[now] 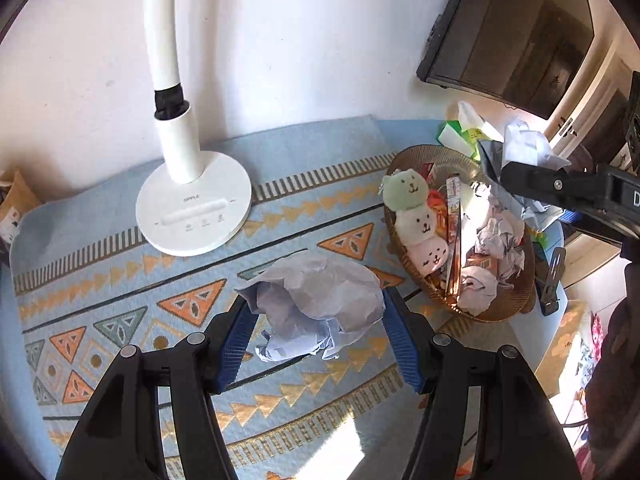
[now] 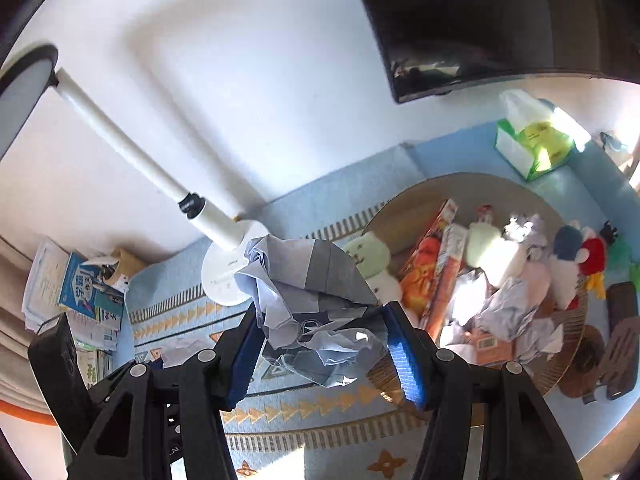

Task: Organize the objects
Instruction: 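Carry both crumpled papers to the plate and open both tools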

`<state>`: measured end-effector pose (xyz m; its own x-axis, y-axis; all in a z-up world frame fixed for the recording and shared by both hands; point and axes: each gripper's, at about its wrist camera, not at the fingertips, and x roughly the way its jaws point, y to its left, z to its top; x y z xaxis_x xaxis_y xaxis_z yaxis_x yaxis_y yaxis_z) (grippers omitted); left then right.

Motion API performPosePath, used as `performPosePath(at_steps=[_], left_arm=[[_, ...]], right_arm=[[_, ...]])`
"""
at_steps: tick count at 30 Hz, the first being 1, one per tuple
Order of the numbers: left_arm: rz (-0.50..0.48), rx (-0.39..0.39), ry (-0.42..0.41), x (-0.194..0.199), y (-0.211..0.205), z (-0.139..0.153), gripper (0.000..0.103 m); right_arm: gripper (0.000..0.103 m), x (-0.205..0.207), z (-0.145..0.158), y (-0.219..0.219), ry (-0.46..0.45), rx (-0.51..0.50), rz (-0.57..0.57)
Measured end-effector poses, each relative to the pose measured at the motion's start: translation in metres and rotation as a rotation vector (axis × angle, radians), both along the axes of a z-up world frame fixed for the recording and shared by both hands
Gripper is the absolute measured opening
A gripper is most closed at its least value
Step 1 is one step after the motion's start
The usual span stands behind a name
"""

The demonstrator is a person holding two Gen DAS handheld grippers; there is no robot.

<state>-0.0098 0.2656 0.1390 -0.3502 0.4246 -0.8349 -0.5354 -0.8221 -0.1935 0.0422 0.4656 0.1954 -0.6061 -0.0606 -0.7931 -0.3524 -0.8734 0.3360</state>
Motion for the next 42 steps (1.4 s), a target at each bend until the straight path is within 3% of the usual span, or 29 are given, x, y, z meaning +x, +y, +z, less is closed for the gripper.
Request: performPosePath(at_steps=[8, 14, 21, 23, 24, 25, 34, 42], left_arm=[[-0.062, 0.025, 0.054, -0.001, 0.068, 0.023, 0.06], [-0.123, 0.028, 0.07, 0.002, 0.118, 0.028, 0.06], [-0.162, 0.035, 0.062, 0.009, 0.154, 0.026, 0.062], [-0.161, 0.057, 0.074, 0.012, 0.157, 0.027, 0.073], [-0.157, 0.063, 0.07, 0.012, 0.159, 0.026, 0.083], [-0.154, 0.067, 0.056, 0.012, 0.159, 0.025, 0.087], [-0.13, 0.025, -0.008, 0.016, 0.146, 0.009, 0.087], [-0.039, -0.005, -0.034, 0.011, 0.118, -0.001, 0.087]], right_arm=[[0.059, 0.03, 0.042, 0.109, 0.048, 0.075, -0.196], [0.059, 0.032, 0.039, 0.15, 0.032, 0.049, -0.225], [0.061, 0.019, 0.03, 0.14, 0.011, 0.062, -0.123], [0.071, 0.013, 0.026, 0.136, -0.002, 0.064, -0.074], [0.071, 0.011, 0.024, 0.135, -0.009, 0.066, -0.059], [0.071, 0.01, 0.02, 0.135, -0.018, 0.063, -0.049], [0.071, 0.025, -0.004, 0.15, -0.074, -0.05, -0.079], [0.071, 0.02, -0.007, 0.136, -0.077, -0.062, -0.039]])
